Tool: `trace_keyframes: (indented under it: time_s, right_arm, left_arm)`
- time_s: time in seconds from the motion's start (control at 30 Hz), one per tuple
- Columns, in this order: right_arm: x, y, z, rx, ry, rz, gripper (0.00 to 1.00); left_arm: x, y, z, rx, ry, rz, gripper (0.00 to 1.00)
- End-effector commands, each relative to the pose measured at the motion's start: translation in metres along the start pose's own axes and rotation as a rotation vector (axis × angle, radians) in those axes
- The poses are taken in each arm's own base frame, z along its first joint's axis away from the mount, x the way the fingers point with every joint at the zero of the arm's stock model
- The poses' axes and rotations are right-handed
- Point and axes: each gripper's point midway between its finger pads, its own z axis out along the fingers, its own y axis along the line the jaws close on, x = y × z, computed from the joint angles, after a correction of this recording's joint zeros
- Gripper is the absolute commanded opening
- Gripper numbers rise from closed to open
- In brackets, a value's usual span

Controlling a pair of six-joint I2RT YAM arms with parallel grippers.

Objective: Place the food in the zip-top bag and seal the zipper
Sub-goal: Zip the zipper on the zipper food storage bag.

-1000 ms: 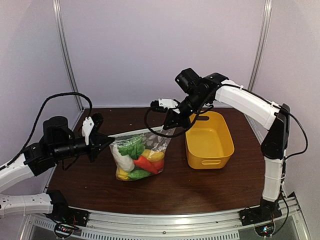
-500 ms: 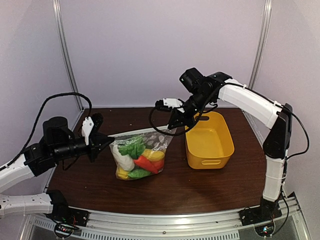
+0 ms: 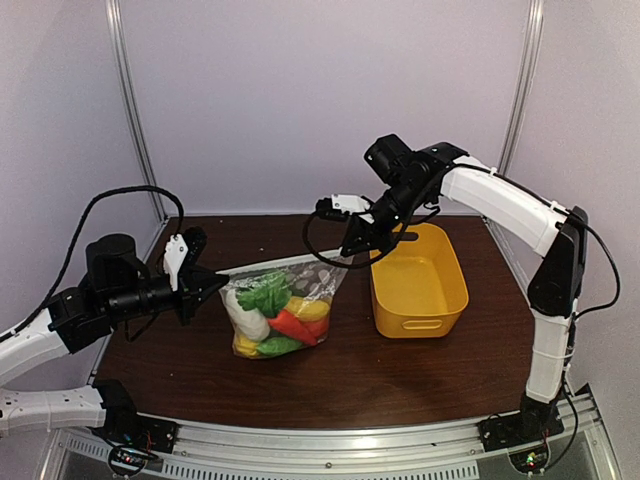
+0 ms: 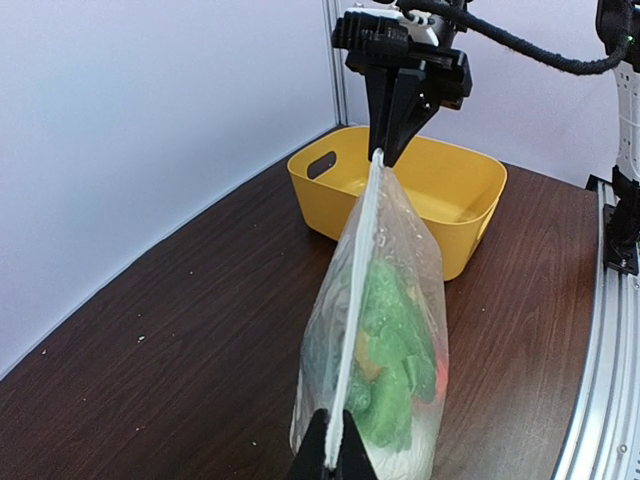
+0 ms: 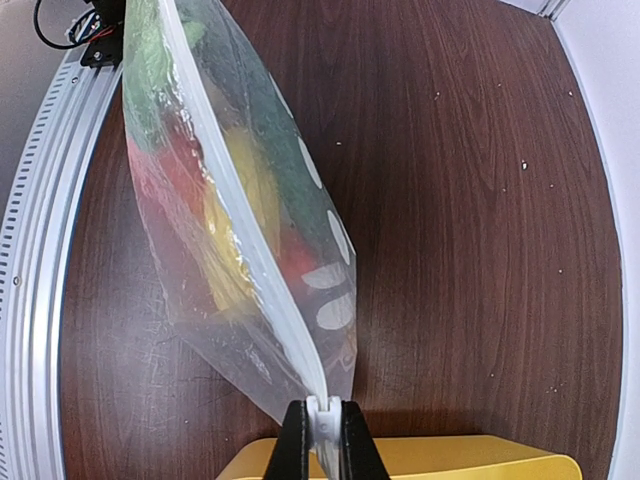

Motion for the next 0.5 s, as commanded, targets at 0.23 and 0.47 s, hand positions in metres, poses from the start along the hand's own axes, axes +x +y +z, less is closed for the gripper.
trace_keyframes:
  time_s: [0.23, 0.47]
  right_arm:
    - [0.030, -0.010, -0.020, 0.057, 0.093, 0.050, 0.02]
    - [0.008, -0.008, -0.038, 0.061, 0.022, 0.053, 0.38]
  left_arm:
    - [-0.015, 0.007, -0.003, -0.031, -0.056, 0.011, 0.00]
    - [-0.019, -0.001, 0.006, 0.020, -0.078, -0.024, 0.00]
